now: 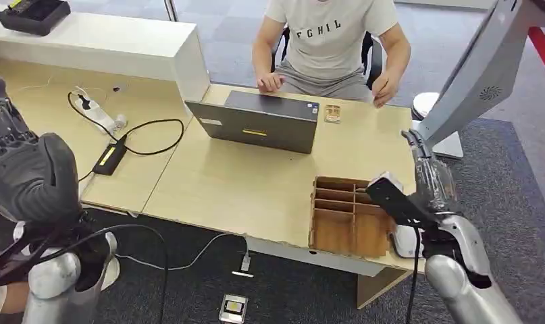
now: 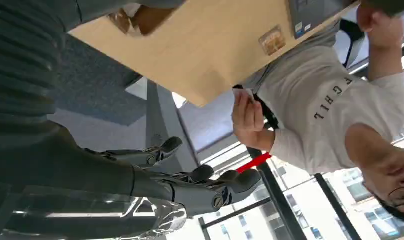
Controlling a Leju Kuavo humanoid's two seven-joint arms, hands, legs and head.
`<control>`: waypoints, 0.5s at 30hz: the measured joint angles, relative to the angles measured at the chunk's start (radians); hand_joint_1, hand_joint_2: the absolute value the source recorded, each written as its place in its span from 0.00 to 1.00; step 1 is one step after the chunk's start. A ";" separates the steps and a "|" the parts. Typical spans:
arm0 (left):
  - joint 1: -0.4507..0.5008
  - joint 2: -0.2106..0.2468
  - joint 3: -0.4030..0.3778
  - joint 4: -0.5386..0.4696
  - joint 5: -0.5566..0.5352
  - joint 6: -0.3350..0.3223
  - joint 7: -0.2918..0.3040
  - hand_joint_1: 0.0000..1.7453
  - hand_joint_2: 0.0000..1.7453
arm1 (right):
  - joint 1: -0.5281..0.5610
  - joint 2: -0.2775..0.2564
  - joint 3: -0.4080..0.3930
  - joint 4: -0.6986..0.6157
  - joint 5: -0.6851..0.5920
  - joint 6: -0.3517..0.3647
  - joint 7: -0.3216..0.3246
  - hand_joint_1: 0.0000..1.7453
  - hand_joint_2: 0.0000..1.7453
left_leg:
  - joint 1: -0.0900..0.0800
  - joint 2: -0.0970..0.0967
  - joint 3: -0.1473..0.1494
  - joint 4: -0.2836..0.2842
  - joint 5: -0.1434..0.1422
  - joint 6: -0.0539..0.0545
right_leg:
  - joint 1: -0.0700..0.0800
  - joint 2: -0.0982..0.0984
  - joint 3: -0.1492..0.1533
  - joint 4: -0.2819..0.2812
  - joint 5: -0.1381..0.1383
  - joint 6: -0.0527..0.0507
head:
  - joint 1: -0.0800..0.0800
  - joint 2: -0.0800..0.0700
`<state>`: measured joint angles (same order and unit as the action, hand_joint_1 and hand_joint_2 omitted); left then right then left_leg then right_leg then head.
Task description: Pass the card to the sensor for recognition and then transmit it.
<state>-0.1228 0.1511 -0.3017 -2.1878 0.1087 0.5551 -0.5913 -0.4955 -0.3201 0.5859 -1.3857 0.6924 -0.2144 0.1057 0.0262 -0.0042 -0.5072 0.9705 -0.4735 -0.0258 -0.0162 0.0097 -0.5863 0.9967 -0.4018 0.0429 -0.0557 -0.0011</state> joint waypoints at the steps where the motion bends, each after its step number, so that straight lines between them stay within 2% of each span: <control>1: 0.004 0.002 0.002 -0.006 0.000 0.000 0.002 0.00 1.00 | 0.021 -0.005 0.000 -0.033 0.000 0.004 0.000 0.00 1.00 | 0.000 0.000 0.000 0.000 0.000 0.000 | 0.000 0.000 0.000 0.000 0.000 0.000 | 0.000 0.000; 8: 0.015 0.007 0.005 -0.027 -0.004 0.007 0.008 0.00 1.00 | 0.082 -0.030 0.002 -0.173 -0.002 0.031 0.011 0.00 1.00 | 0.000 0.000 0.001 0.000 0.001 0.000 | 0.000 0.000 0.001 0.000 0.001 0.000 | 0.000 0.000; 15: 0.021 0.011 0.005 -0.033 -0.007 0.010 0.010 0.00 1.00 | 0.144 -0.034 0.013 -0.232 0.012 0.034 0.018 0.00 1.00 | 0.000 0.000 0.000 0.000 0.001 0.000 | 0.000 0.000 0.000 0.000 0.001 0.000 | 0.000 0.000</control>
<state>-0.1021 0.1617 -0.2972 -2.2210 0.1015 0.5646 -0.5814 -0.3520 -0.3540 0.5985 -1.6179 0.7042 -0.1808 0.1240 0.0261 -0.0042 -0.5068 0.9705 -0.4730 -0.0258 -0.0163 0.0097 -0.5859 0.9967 -0.4012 0.0428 -0.0553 -0.0011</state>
